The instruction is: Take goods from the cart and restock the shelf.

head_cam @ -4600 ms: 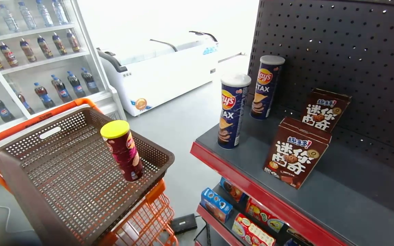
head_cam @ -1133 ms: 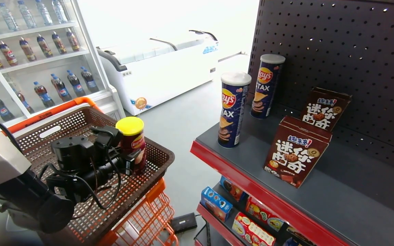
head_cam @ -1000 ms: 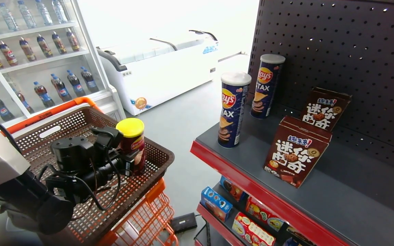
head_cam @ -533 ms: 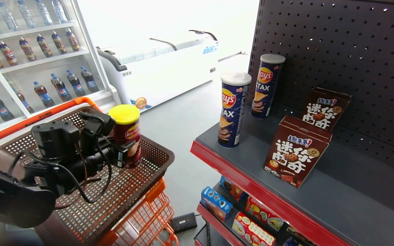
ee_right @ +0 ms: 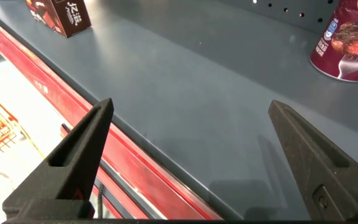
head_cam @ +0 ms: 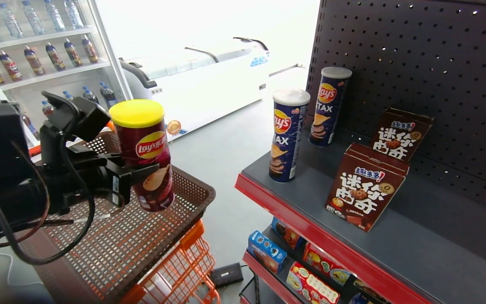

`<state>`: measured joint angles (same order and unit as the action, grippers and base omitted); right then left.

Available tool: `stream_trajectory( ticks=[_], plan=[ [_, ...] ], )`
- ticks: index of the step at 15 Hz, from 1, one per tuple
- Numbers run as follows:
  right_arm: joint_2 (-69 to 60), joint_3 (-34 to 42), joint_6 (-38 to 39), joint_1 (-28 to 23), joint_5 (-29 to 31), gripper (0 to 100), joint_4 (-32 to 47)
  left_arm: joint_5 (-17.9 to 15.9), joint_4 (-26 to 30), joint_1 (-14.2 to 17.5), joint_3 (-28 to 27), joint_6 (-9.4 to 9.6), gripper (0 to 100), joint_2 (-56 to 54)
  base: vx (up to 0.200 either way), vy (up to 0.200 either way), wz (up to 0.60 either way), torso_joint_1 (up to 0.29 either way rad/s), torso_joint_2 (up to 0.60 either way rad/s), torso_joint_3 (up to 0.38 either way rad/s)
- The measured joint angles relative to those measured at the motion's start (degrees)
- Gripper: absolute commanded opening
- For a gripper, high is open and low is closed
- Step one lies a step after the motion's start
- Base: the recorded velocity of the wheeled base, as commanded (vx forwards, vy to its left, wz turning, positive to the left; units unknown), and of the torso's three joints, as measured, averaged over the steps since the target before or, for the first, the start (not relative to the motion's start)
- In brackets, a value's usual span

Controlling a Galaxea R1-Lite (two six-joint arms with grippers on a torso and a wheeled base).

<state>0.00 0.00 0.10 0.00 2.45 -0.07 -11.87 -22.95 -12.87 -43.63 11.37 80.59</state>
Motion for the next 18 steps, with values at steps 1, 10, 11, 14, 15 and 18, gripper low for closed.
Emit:
stream_trajectory(
  ticks=[1,10,11,14,15,18],
  plan=[
    [0.0,0.0,0.0,0.0,0.0,100,0.0,-1.0,0.3,-0.4,0.2,-0.27,0,-2.0,0.000,0.000,0.00,0.000,0.00,0.000],
    [0.0,0.0,-0.1,0.0,-0.1,100,0.0,-9.3,4.3,-4.9,2.0,-5.47,0,-12.0,0.000,0.000,0.00,0.000,0.00,0.000],
    [0.0,0.0,-0.1,0.0,-0.1,100,0.0,-9.2,7.5,-6.2,2.0,-5.44,0,-13.1,0.000,0.000,0.00,0.000,0.00,0.000],
    [0.0,0.0,-0.1,0.0,-0.1,100,0.0,-9.4,15.5,-10.1,2.1,-4.23,0,-17.2,0.000,0.000,0.00,0.000,0.00,0.000],
    [0.0,0.0,-0.1,0.0,-0.1,100,0.0,-9.5,16.4,-11.0,2.4,-4.05,0,-18.5,0.000,0.000,0.00,0.000,0.00,0.000],
    [0.0,0.0,-0.1,0.0,-0.1,100,0.0,-9.7,16.8,-13.6,4.7,-4.01,0,-21.2,0.000,0.000,0.00,0.000,0.00,0.000]
  ],
)
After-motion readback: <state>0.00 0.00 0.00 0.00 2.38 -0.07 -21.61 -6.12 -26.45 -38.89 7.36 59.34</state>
